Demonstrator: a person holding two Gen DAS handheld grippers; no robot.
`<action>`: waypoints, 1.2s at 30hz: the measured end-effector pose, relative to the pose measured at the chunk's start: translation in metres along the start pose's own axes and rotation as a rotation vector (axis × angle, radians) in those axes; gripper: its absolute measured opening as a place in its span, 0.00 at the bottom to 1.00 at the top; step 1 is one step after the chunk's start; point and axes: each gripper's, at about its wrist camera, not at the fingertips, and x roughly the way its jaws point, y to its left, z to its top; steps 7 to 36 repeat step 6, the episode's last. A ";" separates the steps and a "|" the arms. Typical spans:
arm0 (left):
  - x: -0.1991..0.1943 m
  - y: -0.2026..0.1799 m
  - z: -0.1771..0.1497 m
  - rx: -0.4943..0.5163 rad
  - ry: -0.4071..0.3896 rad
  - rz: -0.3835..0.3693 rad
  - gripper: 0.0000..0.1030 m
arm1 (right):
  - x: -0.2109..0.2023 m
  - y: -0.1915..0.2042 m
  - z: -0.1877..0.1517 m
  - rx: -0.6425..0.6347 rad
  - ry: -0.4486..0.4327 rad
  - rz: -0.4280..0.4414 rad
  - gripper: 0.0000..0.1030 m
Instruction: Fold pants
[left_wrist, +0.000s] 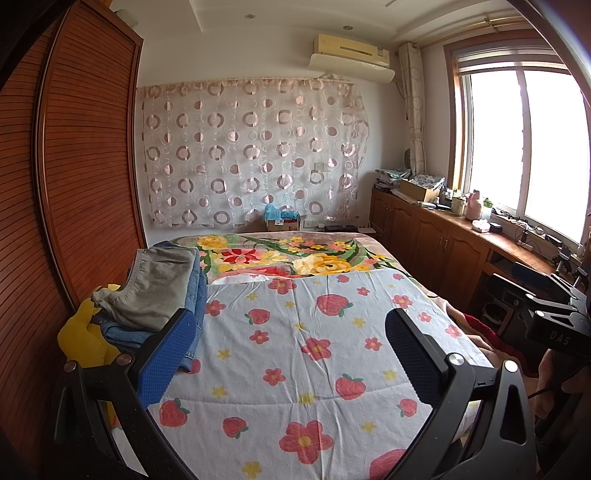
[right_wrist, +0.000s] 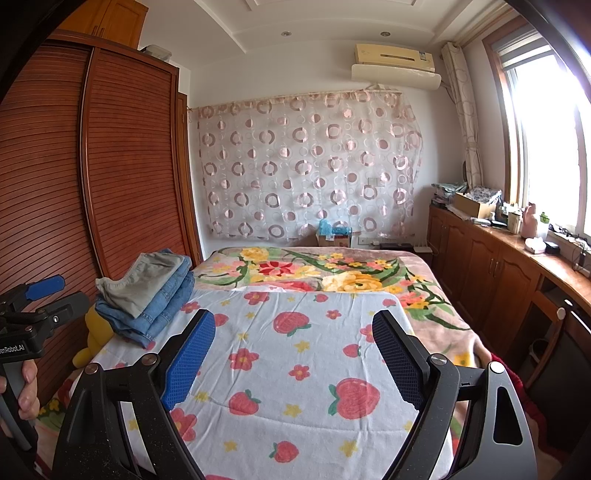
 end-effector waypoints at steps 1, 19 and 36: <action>0.000 -0.001 0.000 -0.001 0.000 -0.001 1.00 | 0.000 0.000 0.000 0.001 0.000 0.000 0.86; -0.001 -0.001 0.000 0.000 0.000 -0.001 1.00 | 0.000 0.000 0.000 0.002 0.000 0.001 0.86; -0.001 -0.001 0.000 0.000 0.000 -0.001 1.00 | 0.000 0.000 0.000 0.002 0.000 0.001 0.86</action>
